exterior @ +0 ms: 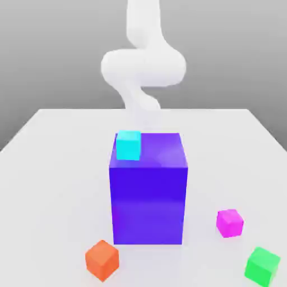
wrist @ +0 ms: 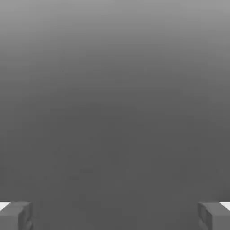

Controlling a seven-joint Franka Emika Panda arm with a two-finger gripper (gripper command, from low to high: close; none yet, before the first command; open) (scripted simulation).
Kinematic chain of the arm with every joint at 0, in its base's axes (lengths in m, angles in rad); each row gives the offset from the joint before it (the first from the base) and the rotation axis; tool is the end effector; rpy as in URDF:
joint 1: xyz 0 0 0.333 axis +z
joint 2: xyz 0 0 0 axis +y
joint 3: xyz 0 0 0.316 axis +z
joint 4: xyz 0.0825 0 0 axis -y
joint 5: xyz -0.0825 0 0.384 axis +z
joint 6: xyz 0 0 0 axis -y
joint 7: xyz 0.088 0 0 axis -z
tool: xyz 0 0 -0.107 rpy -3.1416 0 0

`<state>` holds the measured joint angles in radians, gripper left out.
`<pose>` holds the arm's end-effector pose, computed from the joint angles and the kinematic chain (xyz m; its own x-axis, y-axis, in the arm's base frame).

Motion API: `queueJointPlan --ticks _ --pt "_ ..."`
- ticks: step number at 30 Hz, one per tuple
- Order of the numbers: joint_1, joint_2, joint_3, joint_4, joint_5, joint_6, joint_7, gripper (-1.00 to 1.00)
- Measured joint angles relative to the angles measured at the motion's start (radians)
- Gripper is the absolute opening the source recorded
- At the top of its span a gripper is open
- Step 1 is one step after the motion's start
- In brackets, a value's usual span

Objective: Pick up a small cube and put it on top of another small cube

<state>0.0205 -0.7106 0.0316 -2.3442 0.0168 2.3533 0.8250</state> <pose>0.3809 0.0240 0.6619 0.5417 -0.7100 0.4500 -0.5225 -0.7037 -0.4814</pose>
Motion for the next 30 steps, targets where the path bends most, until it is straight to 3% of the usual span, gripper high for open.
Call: queueJointPlan --ticks 12,19,23,27,28,30 --pt "0.098 0.438 0.194 -0.216 0.032 0.262 0.16 0.0" --pt "0.17 0.697 0.291 -0.34 -0.048 0.413 0.322 0.0" --pt "0.238 0.848 0.257 -0.378 -0.159 0.506 0.444 0.0" --pt "0.345 0.992 0.128 -0.352 -0.264 0.617 0.526 0.0" --pt "0.368 1.027 0.099 -0.345 -0.288 0.644 0.546 -1.0" --pt "0.368 1.027 0.099 -0.345 -0.288 0.644 0.546 -1.0"
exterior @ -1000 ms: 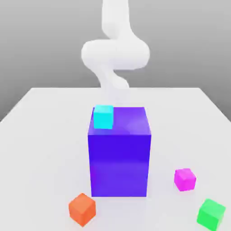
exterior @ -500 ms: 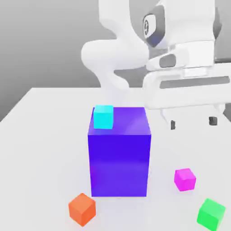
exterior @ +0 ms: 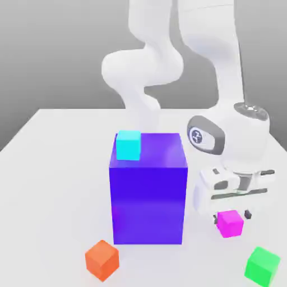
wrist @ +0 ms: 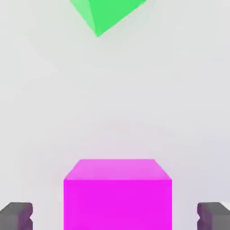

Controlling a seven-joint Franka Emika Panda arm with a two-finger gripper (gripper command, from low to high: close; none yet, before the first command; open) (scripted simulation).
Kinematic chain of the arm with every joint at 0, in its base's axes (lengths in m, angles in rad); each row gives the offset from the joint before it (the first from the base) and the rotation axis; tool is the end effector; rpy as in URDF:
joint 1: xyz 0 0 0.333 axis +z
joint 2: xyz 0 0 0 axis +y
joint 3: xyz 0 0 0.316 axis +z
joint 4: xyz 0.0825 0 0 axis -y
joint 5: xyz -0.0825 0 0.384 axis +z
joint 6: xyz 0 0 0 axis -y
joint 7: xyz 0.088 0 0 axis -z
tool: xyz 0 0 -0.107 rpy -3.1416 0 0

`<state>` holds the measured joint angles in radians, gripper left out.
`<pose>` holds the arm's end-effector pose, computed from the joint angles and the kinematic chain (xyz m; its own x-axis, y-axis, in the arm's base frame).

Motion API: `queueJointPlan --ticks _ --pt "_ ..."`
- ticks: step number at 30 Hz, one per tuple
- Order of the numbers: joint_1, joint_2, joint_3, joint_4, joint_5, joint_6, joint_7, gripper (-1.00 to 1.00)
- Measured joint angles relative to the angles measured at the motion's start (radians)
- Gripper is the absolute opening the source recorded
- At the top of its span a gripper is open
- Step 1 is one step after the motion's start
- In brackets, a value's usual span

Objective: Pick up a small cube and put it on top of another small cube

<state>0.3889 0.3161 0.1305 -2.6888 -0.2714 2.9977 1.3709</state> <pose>0.3314 0.2181 0.1325 0.8314 -0.5557 -0.0016 -0.5557 -0.8314 -0.0014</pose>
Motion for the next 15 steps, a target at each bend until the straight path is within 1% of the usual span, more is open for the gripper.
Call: queueJointPlan --ticks 5,7,11,15 --pt "0.008 0.008 -0.009 0.002 -0.007 0.008 0.006 -1.0" --pt "-0.025 -0.044 0.033 -0.01 0.03 -0.033 -0.023 -1.0" --pt "-0.068 -0.184 0.106 -0.04 0.16 -0.14 -0.121 -1.0" --pt "-0.086 -0.178 0.118 0.048 0.174 -0.231 -0.228 -1.0"
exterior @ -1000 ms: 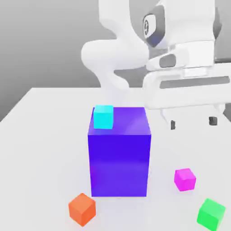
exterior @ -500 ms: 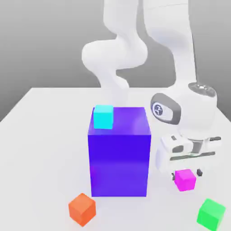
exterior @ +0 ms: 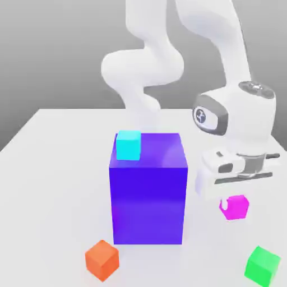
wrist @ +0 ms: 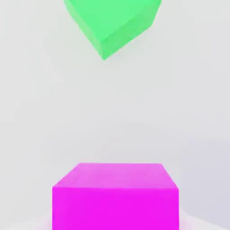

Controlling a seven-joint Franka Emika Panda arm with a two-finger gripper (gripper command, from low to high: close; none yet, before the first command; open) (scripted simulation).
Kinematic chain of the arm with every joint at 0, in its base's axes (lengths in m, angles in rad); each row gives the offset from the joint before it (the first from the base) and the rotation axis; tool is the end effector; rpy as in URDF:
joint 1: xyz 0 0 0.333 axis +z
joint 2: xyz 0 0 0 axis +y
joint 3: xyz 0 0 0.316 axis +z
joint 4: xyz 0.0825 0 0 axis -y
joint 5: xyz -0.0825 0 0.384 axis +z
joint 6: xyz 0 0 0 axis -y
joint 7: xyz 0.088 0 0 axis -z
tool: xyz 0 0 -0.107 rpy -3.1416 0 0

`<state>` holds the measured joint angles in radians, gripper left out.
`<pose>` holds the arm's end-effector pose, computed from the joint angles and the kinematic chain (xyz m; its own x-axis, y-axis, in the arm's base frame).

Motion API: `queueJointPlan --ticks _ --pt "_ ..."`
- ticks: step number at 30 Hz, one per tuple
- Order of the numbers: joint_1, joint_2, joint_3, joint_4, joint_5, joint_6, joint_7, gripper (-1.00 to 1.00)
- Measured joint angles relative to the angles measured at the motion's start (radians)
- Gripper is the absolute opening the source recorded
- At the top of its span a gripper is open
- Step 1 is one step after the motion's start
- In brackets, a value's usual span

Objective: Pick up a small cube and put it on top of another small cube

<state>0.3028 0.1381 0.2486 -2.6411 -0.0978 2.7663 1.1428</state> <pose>0.3584 0.2295 0.1986 0.8764 -0.4815 -0.0018 -0.4815 -0.8764 0.0071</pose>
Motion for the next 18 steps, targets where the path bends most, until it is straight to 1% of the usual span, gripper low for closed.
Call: queueJointPlan --ticks 10,12,14,15,18 --pt "-0.062 0.094 0.01 0.301 -0.008 -0.207 -0.302 -1.0" --pt "-0.062 0.141 0.001 0.329 -0.028 -0.187 -0.314 -1.0" --pt "-0.049 0.207 -0.019 0.34 -0.059 -0.133 -0.299 -1.0" --pt "-0.04 0.238 -0.031 0.343 -0.073 -0.106 -0.289 1.0" --pt "-0.04 0.238 -0.031 0.343 -0.073 -0.106 -0.289 1.0"
